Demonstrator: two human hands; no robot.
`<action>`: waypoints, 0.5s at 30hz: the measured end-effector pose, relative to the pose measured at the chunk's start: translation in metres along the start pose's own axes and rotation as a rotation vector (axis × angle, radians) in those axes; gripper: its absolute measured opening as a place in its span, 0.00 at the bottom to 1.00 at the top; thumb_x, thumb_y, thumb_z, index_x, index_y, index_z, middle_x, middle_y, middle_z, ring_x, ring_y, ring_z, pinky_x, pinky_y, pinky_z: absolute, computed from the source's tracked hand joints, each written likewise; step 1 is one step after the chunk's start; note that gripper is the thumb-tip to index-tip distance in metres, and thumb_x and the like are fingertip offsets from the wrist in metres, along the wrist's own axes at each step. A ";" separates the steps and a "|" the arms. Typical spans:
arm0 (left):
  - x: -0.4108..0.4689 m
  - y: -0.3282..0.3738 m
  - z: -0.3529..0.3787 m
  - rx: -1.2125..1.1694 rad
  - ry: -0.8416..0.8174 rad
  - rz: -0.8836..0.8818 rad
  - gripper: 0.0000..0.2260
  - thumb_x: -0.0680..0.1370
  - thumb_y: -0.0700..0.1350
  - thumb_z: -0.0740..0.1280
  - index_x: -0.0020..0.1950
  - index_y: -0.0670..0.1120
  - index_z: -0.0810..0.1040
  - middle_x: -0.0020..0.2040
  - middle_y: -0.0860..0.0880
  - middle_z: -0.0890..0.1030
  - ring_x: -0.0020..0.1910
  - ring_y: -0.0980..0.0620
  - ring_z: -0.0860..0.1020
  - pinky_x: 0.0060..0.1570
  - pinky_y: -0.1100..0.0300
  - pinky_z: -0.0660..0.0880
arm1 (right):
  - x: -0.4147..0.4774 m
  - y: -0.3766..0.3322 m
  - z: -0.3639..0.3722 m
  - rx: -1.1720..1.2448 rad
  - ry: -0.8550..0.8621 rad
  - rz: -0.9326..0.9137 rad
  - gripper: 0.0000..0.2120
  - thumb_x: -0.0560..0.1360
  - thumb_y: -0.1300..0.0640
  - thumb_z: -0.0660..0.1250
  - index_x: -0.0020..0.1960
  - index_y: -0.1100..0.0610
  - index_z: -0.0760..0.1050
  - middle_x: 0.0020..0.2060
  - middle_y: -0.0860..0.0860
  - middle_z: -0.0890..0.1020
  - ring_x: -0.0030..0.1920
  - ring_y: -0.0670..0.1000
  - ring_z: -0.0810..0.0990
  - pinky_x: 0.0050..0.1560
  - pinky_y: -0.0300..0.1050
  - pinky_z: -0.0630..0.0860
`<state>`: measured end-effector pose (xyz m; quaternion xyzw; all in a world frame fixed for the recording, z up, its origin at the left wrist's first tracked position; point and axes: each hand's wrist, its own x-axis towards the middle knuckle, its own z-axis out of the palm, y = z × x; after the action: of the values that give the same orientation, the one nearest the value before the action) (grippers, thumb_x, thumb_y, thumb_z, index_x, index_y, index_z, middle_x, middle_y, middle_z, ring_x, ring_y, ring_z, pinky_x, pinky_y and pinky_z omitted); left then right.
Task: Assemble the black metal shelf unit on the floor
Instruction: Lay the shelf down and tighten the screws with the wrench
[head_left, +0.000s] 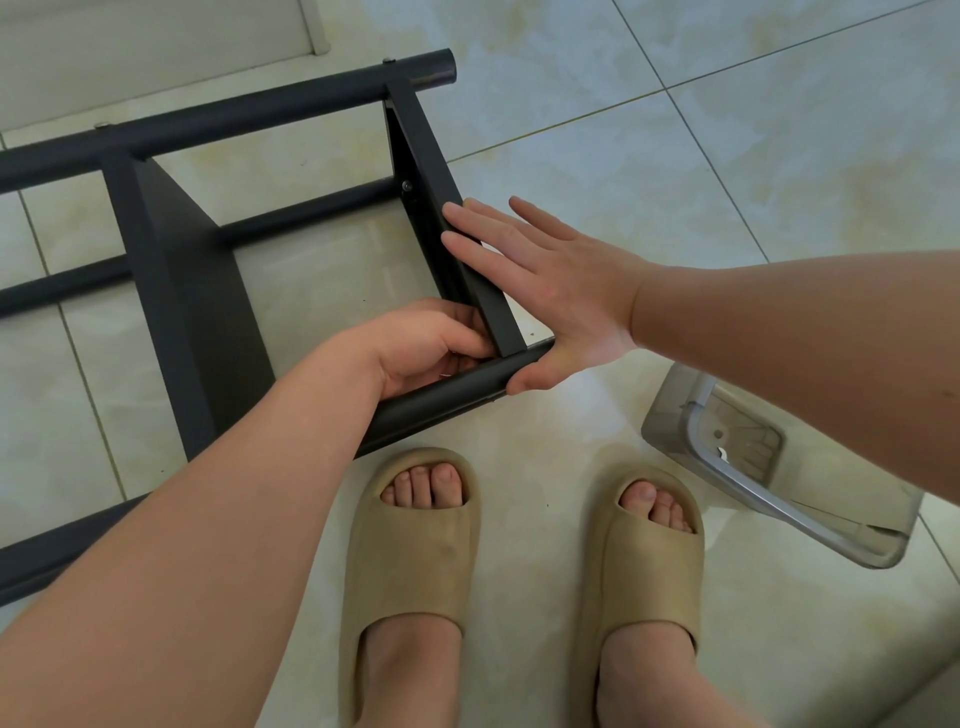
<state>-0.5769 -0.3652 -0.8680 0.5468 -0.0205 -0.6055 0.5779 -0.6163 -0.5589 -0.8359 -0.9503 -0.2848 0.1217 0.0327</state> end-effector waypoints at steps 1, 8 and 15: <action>0.000 0.000 0.000 -0.008 -0.004 -0.005 0.10 0.77 0.29 0.61 0.48 0.38 0.80 0.43 0.40 0.84 0.40 0.46 0.84 0.46 0.55 0.82 | 0.000 0.000 0.000 0.000 0.002 -0.001 0.61 0.66 0.22 0.58 0.83 0.60 0.42 0.82 0.59 0.45 0.82 0.57 0.42 0.80 0.58 0.40; -0.003 0.001 0.003 0.137 -0.019 -0.087 0.10 0.80 0.37 0.62 0.45 0.43 0.83 0.37 0.46 0.83 0.33 0.52 0.81 0.32 0.62 0.78 | 0.000 0.000 0.000 0.001 0.000 -0.001 0.61 0.66 0.21 0.57 0.83 0.60 0.42 0.82 0.59 0.44 0.82 0.57 0.42 0.80 0.58 0.40; 0.000 -0.001 0.001 0.064 0.038 -0.030 0.08 0.78 0.30 0.62 0.50 0.36 0.80 0.44 0.38 0.84 0.39 0.46 0.84 0.45 0.55 0.82 | 0.000 0.000 0.000 -0.001 0.003 -0.001 0.61 0.66 0.21 0.57 0.82 0.60 0.42 0.82 0.59 0.45 0.82 0.57 0.43 0.80 0.59 0.41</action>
<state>-0.5784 -0.3656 -0.8683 0.5767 -0.0206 -0.6028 0.5510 -0.6164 -0.5588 -0.8358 -0.9504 -0.2852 0.1199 0.0326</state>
